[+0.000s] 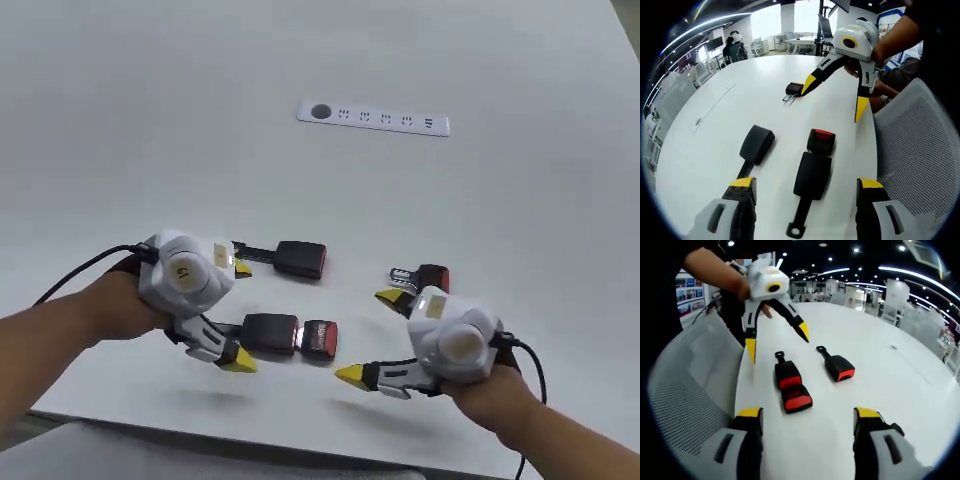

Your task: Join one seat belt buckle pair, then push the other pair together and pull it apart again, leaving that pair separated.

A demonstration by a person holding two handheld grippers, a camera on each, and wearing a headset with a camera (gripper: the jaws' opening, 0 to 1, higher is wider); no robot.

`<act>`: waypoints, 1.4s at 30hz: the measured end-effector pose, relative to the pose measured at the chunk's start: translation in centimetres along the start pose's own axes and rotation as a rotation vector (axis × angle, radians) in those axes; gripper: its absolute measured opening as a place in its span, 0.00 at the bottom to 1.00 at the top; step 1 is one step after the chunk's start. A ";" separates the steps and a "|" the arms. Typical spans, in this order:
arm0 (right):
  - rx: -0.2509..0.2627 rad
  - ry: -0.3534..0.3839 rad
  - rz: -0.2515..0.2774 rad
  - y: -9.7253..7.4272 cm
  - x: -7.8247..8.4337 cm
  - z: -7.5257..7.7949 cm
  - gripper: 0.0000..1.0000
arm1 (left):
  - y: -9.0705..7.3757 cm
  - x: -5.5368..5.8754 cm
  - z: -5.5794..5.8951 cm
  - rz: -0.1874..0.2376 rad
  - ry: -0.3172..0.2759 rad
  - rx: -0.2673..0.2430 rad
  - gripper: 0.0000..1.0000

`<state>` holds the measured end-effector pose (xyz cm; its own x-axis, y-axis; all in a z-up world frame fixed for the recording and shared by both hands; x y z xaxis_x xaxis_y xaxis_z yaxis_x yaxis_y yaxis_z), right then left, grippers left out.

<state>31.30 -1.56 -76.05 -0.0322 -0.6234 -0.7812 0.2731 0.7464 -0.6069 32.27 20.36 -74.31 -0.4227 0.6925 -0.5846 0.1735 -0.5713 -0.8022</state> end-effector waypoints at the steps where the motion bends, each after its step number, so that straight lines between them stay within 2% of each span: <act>1: 0.015 -0.006 0.009 -0.6 0.0 0.2 0.75 | -0.4 -0.2 0.0 0.008 -0.001 -0.006 0.85; 8: 0.063 -0.002 -0.031 -3.2 0.4 1.6 0.72 | -2.9 -1.9 -0.6 0.055 0.045 -0.051 0.83; 12: 0.088 -0.011 -0.022 -4.3 -0.2 2.3 0.72 | -4.9 -3.3 -1.0 0.062 0.127 -0.063 0.83; 14: 0.089 -0.008 -0.016 -4.6 -0.6 2.8 0.72 | -5.8 -4.0 -1.5 0.071 0.133 -0.085 0.84; 15: 0.092 -0.003 -0.009 -4.8 -0.8 3.0 0.73 | -6.5 -4.8 -2.0 0.107 0.132 -0.109 0.84; 17: 0.102 0.009 0.005 -4.9 -1.1 3.5 0.74 | -7.5 -6.3 -2.7 0.181 0.093 -0.116 0.84; 18: 0.109 0.010 0.013 -5.1 -1.3 3.8 0.74 | -7.8 -6.7 -3.1 0.194 0.090 -0.116 0.85; 21: 0.120 0.010 0.014 -5.4 -1.8 4.4 0.75 | -8.5 -7.6 -3.9 0.173 0.130 -0.129 0.85; 22: 0.124 0.012 0.016 -5.5 -1.9 4.6 0.75 | -8.9 -8.2 -4.2 0.179 0.138 -0.122 0.85; 25: 0.131 0.012 0.031 -5.9 -2.3 5.1 0.76 | -9.9 -9.1 -5.0 0.164 0.203 -0.122 0.85; 29: 0.121 0.006 0.034 -6.3 -2.5 5.9 0.76 | -11.7 -10.4 -7.1 0.146 0.230 -0.144 0.85; 33: 0.117 0.004 0.033 -6.5 -2.6 6.5 0.79 | -13.2 -11.9 -9.0 0.165 0.223 -0.165 0.85; 35: 0.119 0.009 0.034 -6.7 -2.5 6.9 0.79 | -13.7 -12.7 -9.7 0.197 0.232 -0.179 0.85; 37: 0.123 0.013 0.040 -7.0 -2.4 7.3 0.81 | -13.6 -13.1 -10.2 0.210 0.209 -0.171 0.86; 39: 0.136 0.013 0.040 -7.2 -2.2 7.8 0.83 | -12.7 -13.0 -10.1 0.208 0.199 -0.150 0.89; 40: 0.139 0.031 0.048 -7.3 -2.1 8.1 0.85 | -12.1 -12.7 -9.9 0.197 0.199 -0.137 0.91; 42: 0.144 0.044 0.051 -7.4 -1.7 8.5 0.85 | -10.7 -11.9 -9.8 0.141 0.208 -0.123 0.90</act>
<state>37.55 -8.00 -68.95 -0.0562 -0.5720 -0.8184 0.4100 0.7341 -0.5413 44.14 22.58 -60.00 -0.1976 0.6924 -0.6939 0.3299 -0.6196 -0.7122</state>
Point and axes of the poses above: the centre of the closed fingertips' face, and the gripper's own axes: y roughly forward along the fingers, z roughly to its right, x roughly out of its underside, the point moved 7 cm from there along -y, roughly backward along the fingers, and after that the axes turned 11 degrees about -y, right-handed, at the moved point
